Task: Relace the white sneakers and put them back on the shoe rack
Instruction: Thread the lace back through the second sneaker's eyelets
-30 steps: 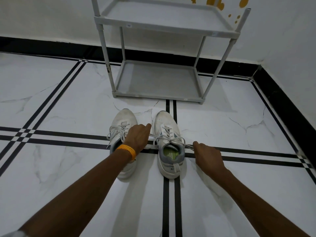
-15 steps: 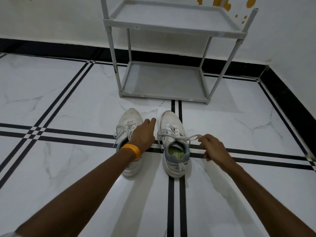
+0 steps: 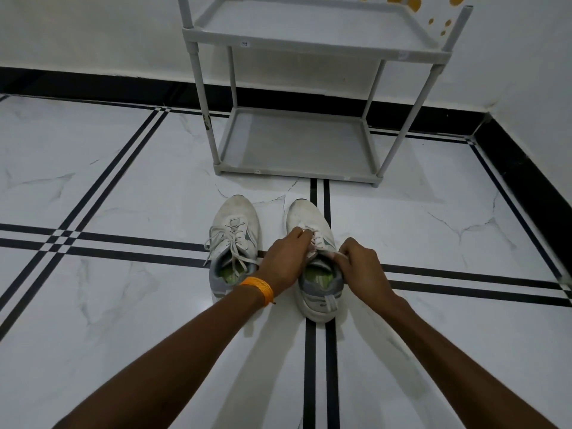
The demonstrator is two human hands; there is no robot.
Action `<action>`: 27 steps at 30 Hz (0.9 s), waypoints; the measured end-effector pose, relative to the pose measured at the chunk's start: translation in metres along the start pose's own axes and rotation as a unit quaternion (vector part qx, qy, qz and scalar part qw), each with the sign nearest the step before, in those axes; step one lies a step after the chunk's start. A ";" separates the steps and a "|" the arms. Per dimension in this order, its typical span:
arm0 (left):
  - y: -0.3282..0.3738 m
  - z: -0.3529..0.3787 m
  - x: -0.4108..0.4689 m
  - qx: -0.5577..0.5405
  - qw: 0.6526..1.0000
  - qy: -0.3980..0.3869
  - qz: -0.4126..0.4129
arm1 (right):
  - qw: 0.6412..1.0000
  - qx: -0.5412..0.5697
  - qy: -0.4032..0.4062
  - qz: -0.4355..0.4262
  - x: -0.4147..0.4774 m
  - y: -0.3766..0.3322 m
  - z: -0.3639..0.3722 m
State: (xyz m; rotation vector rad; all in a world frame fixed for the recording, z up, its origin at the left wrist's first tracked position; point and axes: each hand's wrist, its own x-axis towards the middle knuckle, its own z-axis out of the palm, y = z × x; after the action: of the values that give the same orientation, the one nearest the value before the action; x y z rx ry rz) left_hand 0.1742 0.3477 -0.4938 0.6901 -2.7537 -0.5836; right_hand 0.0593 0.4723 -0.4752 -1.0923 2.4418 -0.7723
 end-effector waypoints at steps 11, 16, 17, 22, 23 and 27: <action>0.012 0.024 -0.003 -0.245 0.925 0.096 -0.273 | 0.966 0.224 0.019 0.126 0.015 0.000 0.015; 0.008 0.024 0.004 -0.263 0.906 0.168 -0.286 | 0.918 0.330 0.101 0.197 0.016 -0.004 0.034; 0.006 0.023 0.004 -0.244 0.914 0.166 -0.279 | 0.911 0.339 0.118 0.204 0.016 -0.004 0.038; -0.004 0.025 0.002 -0.209 0.931 0.156 -0.254 | 0.915 0.305 0.186 0.187 0.014 -0.001 0.047; -0.005 0.027 0.002 -0.201 0.936 0.152 -0.246 | 0.919 0.298 0.189 0.177 0.014 -0.001 0.047; -0.009 0.026 0.002 -0.180 0.945 0.136 -0.236 | 0.929 0.292 0.177 0.146 0.014 -0.001 0.047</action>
State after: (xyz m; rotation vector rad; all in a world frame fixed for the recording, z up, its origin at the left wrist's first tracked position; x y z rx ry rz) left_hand 0.1671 0.3477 -0.5208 1.2365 -2.1444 -0.9721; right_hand 0.0755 0.4458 -0.5133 -0.3768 2.3073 -1.5609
